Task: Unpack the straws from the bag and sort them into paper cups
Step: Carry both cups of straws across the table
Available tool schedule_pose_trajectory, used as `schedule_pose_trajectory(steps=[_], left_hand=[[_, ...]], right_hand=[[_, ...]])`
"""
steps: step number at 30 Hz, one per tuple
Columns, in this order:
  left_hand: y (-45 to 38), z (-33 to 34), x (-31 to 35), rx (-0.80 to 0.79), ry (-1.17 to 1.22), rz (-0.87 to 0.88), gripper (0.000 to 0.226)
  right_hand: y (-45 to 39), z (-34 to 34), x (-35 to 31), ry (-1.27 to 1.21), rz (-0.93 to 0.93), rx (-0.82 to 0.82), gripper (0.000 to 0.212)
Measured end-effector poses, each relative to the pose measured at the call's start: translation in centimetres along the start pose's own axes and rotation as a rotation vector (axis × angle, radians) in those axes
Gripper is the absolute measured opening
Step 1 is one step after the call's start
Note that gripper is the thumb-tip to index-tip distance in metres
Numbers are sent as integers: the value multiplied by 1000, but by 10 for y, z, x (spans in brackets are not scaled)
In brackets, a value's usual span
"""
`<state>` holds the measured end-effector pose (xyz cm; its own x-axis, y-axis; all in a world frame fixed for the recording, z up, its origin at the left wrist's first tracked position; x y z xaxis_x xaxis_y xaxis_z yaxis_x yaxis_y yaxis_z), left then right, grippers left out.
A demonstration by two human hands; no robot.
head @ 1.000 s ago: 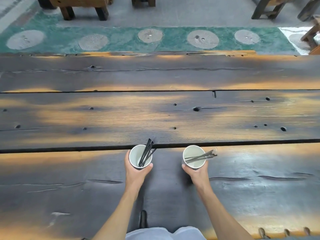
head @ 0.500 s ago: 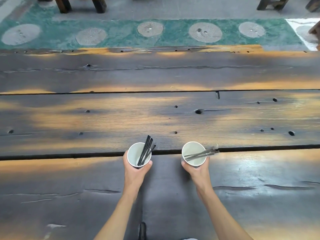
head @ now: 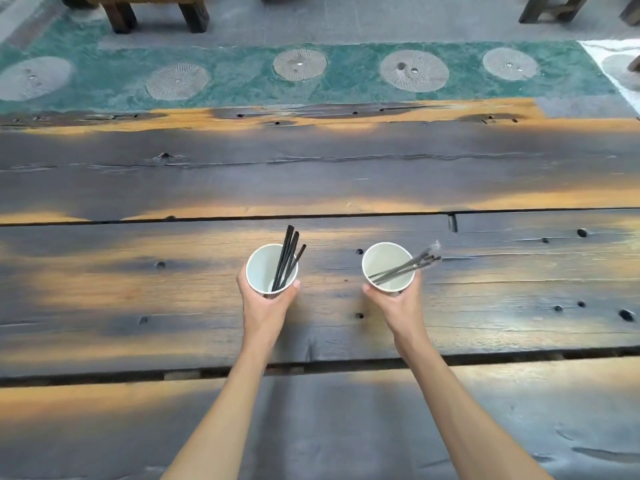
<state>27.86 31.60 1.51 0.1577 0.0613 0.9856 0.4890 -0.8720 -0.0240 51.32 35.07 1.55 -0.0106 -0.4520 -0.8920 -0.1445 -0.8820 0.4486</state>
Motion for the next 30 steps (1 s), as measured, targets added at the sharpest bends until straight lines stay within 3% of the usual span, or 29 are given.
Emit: schedule_pose_trajectory(steps=[7, 16, 25, 30], left_hand=[[-103, 39, -7, -23, 51, 78, 85], [-204, 88, -25, -38, 117, 113, 79], [-234, 106, -60, -39, 129, 72, 74], [-233, 106, -67, -63, 128, 68, 85]], right_hand=[[-96, 29, -44, -8, -36, -13, 77], [-197, 58, -75, -32, -16, -44, 77], [-242, 65, -59, 1, -40, -15, 73], [-250, 65, -54, 24, -48, -13, 65]])
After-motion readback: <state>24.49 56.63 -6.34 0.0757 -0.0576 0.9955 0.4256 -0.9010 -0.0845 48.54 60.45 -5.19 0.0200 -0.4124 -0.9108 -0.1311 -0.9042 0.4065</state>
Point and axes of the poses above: each hand's wrist, its own y-axis away from the middle knuckle, its own z-axis out of the palm, x = y × z, the point moved 1 cm from there along -y, towards the middle knuckle, and after that the axes turned 14 degrees about z, right-handed, at the moved point
